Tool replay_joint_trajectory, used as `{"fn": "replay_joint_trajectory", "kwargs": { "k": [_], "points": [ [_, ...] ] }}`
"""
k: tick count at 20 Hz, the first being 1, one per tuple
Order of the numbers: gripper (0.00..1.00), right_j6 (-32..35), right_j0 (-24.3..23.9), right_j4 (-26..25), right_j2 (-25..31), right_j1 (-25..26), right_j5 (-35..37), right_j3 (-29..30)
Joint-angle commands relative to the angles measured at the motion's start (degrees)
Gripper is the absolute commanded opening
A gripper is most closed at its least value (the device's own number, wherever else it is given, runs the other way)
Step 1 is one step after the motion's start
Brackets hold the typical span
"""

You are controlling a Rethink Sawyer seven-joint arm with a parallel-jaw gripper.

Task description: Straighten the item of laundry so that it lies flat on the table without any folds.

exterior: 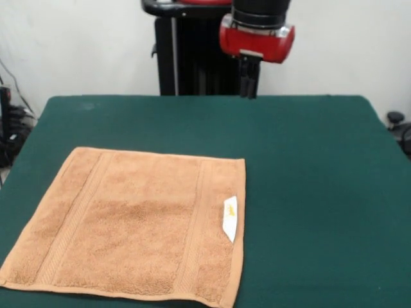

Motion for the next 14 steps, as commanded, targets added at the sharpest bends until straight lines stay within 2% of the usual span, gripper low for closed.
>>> {"fn": "replay_joint_trajectory", "kwargs": {
  "k": [1, 6, 14],
  "points": [
    [0.0, 7.9, 2.0, -0.3, 0.9, 2.4, 8.3, -9.2],
    [0.0, 8.6, 2.6, 0.4, 1.8, 3.6, 9.7, -11.9],
    [0.0, 6.3, 0.7, -0.2, 2.9, 5.4, 13.8, -17.6]
  ]
}}
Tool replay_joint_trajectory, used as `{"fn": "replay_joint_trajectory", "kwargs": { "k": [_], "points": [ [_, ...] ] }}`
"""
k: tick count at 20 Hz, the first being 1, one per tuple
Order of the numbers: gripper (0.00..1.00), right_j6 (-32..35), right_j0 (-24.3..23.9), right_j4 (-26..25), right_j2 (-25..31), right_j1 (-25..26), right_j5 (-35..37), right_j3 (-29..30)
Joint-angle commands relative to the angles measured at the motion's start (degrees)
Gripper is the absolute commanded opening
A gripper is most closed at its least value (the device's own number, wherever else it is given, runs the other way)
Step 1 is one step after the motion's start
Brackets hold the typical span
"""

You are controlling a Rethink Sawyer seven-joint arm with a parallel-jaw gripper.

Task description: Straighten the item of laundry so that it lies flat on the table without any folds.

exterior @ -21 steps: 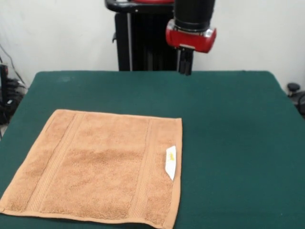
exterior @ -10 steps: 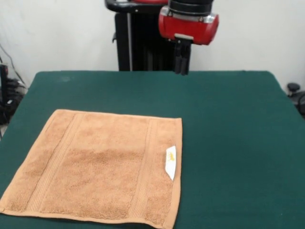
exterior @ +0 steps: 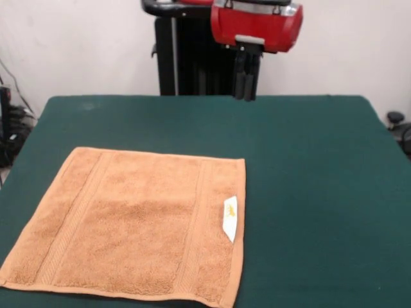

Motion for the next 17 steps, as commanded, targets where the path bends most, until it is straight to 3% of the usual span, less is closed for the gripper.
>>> {"fn": "replay_joint_trajectory", "kwargs": {
  "k": [1, 17],
  "points": [
    [0.0, 6.0, 0.5, -0.1, 3.4, 5.4, 10.0, -6.5],
    [0.0, 7.9, 1.9, -0.1, 3.9, 13.6, 16.0, -20.8]
  ]
}}
